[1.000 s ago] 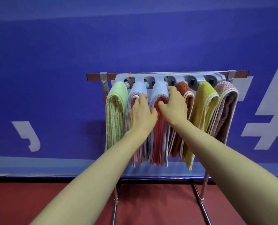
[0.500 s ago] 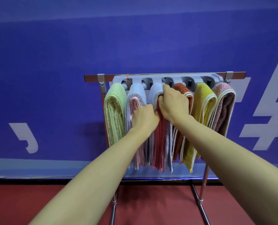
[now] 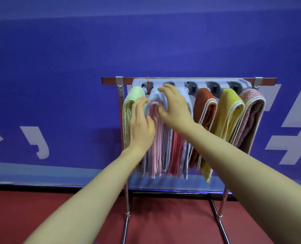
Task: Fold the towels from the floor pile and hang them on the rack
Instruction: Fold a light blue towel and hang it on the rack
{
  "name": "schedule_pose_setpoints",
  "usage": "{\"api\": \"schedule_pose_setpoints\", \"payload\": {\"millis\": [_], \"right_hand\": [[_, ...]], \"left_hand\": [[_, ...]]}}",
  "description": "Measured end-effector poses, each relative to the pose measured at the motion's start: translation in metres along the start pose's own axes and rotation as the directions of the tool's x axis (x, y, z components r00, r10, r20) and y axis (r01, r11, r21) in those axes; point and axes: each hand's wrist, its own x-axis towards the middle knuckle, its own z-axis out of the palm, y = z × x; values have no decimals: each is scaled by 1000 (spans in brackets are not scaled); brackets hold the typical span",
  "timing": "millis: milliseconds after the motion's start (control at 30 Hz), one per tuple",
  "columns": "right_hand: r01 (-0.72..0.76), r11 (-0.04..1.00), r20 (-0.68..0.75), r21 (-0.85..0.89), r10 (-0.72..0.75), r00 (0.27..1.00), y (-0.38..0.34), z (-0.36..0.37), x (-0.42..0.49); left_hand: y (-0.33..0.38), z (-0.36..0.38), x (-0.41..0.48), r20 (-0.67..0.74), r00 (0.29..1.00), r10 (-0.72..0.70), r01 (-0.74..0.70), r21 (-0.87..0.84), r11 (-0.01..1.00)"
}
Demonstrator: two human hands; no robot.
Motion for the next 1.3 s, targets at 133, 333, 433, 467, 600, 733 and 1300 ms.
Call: {"api": "schedule_pose_setpoints", "payload": {"millis": [133, 333, 433, 467, 600, 733, 1300], "right_hand": [[-153, 985, 65, 76, 148, 987, -6, 21, 4], [-295, 951, 48, 96, 292, 955, -1, 30, 7], [-335, 931, 93, 143, 324, 941, 2, 28, 9], [-336, 931, 95, 146, 325, 941, 4, 28, 9], [-270, 961, -4, 53, 270, 963, 6, 29, 7], [-283, 958, -64, -54, 279, 958, 2, 31, 9], [-219, 956, -13, -196, 221, 975, -4, 25, 13]], "left_hand": [[-10, 2, 2, 187, 967, -175, 177, 7, 984], [-21, 18, 4, 284, 906, -312, 326, 0, 946], [-26, 19, 5, 261, 903, -342, 346, 31, 938], [-26, 20, 5, 258, 901, -348, 351, 35, 936], [-26, 25, 5, 247, 901, -356, 364, 13, 931], [-18, 28, 9, 195, 902, -385, 397, -22, 918], [-21, 24, 11, 258, 910, -323, 262, 246, 933]]}}
